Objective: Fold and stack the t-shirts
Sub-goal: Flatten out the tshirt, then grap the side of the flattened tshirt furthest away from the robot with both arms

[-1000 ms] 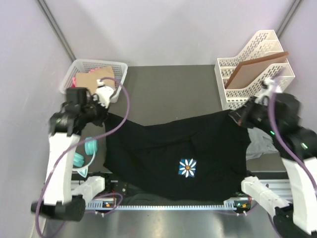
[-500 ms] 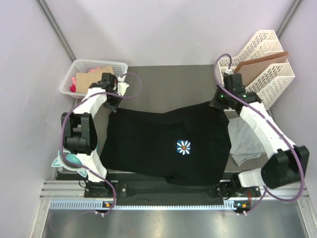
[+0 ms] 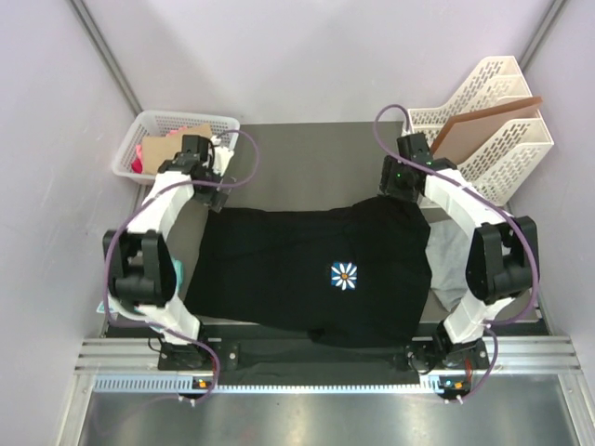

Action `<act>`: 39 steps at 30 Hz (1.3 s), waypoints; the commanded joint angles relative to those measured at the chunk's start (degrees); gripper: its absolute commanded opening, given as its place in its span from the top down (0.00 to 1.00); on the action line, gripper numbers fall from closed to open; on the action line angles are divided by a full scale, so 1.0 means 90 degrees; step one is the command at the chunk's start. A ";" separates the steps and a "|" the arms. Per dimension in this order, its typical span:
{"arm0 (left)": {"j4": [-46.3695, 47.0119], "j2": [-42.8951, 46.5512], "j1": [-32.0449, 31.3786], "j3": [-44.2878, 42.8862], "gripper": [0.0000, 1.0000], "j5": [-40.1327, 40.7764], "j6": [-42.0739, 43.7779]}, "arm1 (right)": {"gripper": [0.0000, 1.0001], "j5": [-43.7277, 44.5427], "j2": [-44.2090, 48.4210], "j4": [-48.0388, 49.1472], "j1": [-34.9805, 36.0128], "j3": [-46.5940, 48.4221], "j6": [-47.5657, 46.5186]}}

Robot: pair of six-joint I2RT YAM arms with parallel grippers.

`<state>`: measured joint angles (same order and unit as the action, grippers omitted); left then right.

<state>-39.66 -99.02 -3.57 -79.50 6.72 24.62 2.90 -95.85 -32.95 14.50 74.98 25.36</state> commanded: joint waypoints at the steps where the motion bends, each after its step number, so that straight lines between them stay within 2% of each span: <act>1: -0.0574 0.1703 -0.0626 0.0706 0.04 -0.0630 0.0184 | 0.34 0.0507 -0.0033 -0.0068 -0.0039 0.0759 -0.0299; 2: -0.0535 0.2054 -0.0793 0.0980 0.04 -0.0591 0.0194 | 0.23 0.0557 -0.0004 -0.0147 -0.0058 0.0819 -0.0279; 3: -0.0593 0.2173 -0.1046 0.1417 0.04 -0.0610 0.0184 | 0.22 0.0586 0.0141 -0.0206 -0.0049 0.0839 -0.0231; 8: -0.0516 0.2254 -0.1302 0.2435 0.05 -0.0445 -0.0069 | 0.25 0.0918 0.1078 -0.0528 0.0107 0.0303 0.0120; 13: 0.0167 0.1834 -0.1292 0.2915 0.07 -0.0034 -0.0070 | 0.33 0.0977 0.2582 -0.0470 0.0146 -0.1366 0.0599; 14: 0.0275 0.1765 -0.1283 0.2945 0.07 0.0014 -0.0050 | 0.33 0.0948 0.2922 -0.0431 0.0146 -0.1813 0.0725; 19: 0.0783 0.1317 -0.1214 0.2819 0.07 0.0200 0.0047 | 0.34 0.0899 0.3482 -0.0343 0.0137 -0.2686 0.0941; 30: 0.1047 0.0427 -0.0853 0.2506 0.11 0.0201 0.0106 | 0.37 0.0752 0.3365 0.0087 0.0137 -0.3507 0.1127; 33: 0.0950 0.0407 -0.0736 0.2525 0.26 0.0065 0.0165 | 0.38 0.0752 0.3326 0.0155 0.0137 -0.3604 0.1137; 34: 0.0911 0.0426 -0.0697 0.2535 0.38 0.0044 0.0194 | 0.38 0.0743 0.3317 0.0175 0.0137 -0.3624 0.1137; 37: 0.0774 0.0504 -0.0668 0.2535 0.57 -0.0063 0.0223 | 0.39 0.0723 0.3180 0.0233 0.0137 -0.3634 0.1156; 39: 0.0686 0.0592 -0.0667 0.2535 0.65 -0.0083 0.0233 | 0.40 0.0752 0.3141 0.0243 0.0137 -0.3634 0.1166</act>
<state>-33.26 -94.37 -10.39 -55.88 5.30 25.67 9.54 -66.83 -33.41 15.53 42.37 35.18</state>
